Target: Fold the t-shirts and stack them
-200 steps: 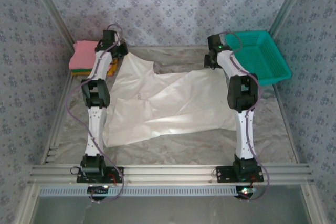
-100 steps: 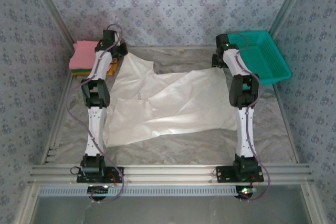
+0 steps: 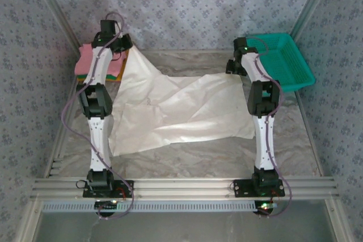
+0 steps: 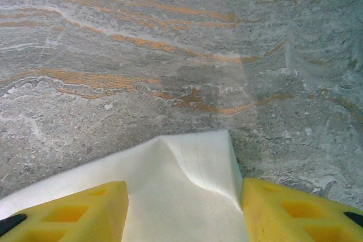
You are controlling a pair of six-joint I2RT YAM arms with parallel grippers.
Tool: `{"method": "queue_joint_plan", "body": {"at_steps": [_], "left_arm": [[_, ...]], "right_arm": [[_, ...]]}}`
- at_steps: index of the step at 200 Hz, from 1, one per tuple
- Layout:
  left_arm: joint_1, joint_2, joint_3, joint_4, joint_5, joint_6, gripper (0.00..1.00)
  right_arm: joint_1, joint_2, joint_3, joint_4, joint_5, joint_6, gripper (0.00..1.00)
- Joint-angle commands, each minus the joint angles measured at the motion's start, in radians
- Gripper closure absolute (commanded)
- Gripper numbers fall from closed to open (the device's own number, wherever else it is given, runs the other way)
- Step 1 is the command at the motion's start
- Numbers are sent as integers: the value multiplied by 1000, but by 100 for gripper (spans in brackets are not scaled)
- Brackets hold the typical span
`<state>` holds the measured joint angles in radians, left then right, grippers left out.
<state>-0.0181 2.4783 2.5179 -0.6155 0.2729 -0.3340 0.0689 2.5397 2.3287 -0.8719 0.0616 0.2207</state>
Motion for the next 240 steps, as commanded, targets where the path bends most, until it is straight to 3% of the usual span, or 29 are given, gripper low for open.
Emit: {"method": "queue_joint_plan", "body": {"at_steps": [1, 71, 154, 189, 240], "left_arm": [[14, -58, 21, 9, -23, 45, 100], [22, 2, 20, -16, 19, 58, 100], [22, 4, 19, -17, 12, 69, 100], [23, 7, 16, -11, 17, 59, 100], [22, 13, 12, 6, 36, 44, 100]], "right_arm": [[-11, 12, 11, -30, -42, 36, 42], [-18, 19, -7, 85, -143, 115, 35], [-13, 76, 67, 90, -5, 183, 33], [-27, 132, 101, 127, -110, 257, 35], [-21, 172, 118, 169, -157, 270, 39]]}}
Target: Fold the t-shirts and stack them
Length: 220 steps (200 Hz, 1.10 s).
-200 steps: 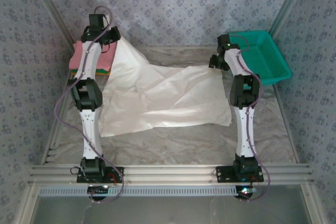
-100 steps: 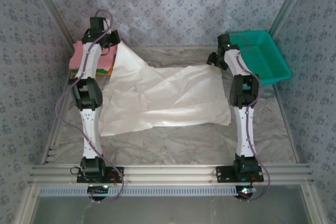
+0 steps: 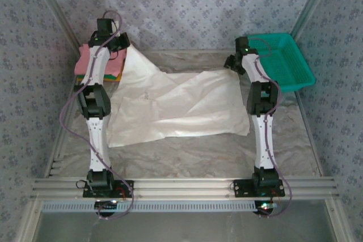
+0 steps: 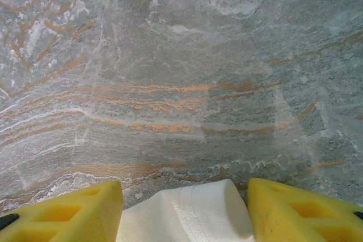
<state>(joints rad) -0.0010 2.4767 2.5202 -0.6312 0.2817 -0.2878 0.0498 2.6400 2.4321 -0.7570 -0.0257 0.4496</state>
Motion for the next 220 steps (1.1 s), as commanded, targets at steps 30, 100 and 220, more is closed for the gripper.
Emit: {"method": "queue_joint_plan", "body": {"at_steps": [30, 100, 220], "left_arm": [[5, 16, 11, 31, 27, -6, 100], [9, 40, 70, 6, 6, 27, 100], [-40, -38, 171, -30, 41, 205, 100]], "right_arm": [[-5, 70, 26, 52, -79, 52, 53], [-4, -32, -15, 50, -32, 51, 98], [-23, -252, -181, 190, -22, -64, 100]]}}
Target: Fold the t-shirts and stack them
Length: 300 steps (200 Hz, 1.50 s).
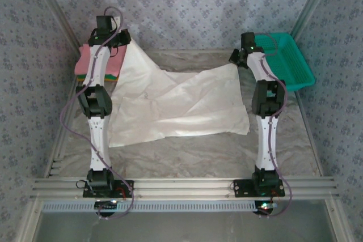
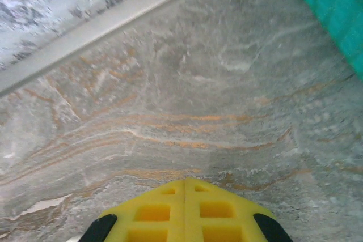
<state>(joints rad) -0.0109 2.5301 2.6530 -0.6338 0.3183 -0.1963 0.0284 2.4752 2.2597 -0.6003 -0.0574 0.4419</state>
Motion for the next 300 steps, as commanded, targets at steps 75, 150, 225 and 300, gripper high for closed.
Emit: {"method": "queue_joint_plan", "body": {"at_steps": [75, 150, 225, 300], "left_arm": [[-34, -515, -749, 382, -76, 187, 100], [-24, -682, -1013, 488, -143, 284, 100], [-18, -970, -1441, 679, -330, 310, 100], [18, -1062, -1610, 730, -454, 243, 100]], "right_arm": [[-22, -213, -240, 105, 59, -150, 100], [-27, -223, -270, 199, -62, -237, 100], [-40, -371, -527, 342, -45, -282, 100], [-52, -483, -679, 421, 10, -288, 100]]}}
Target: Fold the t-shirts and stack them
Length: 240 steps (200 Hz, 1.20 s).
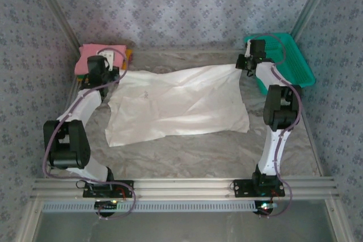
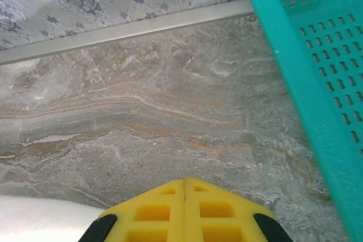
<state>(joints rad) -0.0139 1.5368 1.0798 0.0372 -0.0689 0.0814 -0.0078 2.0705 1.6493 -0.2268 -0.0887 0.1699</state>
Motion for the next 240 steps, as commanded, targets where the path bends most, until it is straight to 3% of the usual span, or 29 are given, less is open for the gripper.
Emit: {"method": "queue_joint_plan", "body": {"at_steps": [1, 103, 130, 192, 240], "left_arm": [[21, -69, -40, 60, -68, -35, 100], [47, -169, -135, 66, -137, -91, 100], [40, -195, -213, 80, -108, -147, 100], [26, -242, -378, 96, -154, -247, 100], [26, -303, -428, 76, -174, -247, 100]], "right_arm": [[-15, -80, -73, 50, 42, -15, 100], [-17, -174, -216, 138, 89, -13, 100], [-17, -223, -315, 197, 102, 23, 100], [-14, -271, -484, 276, 88, 99, 100], [-25, -299, -536, 292, 96, 135, 100]]}}
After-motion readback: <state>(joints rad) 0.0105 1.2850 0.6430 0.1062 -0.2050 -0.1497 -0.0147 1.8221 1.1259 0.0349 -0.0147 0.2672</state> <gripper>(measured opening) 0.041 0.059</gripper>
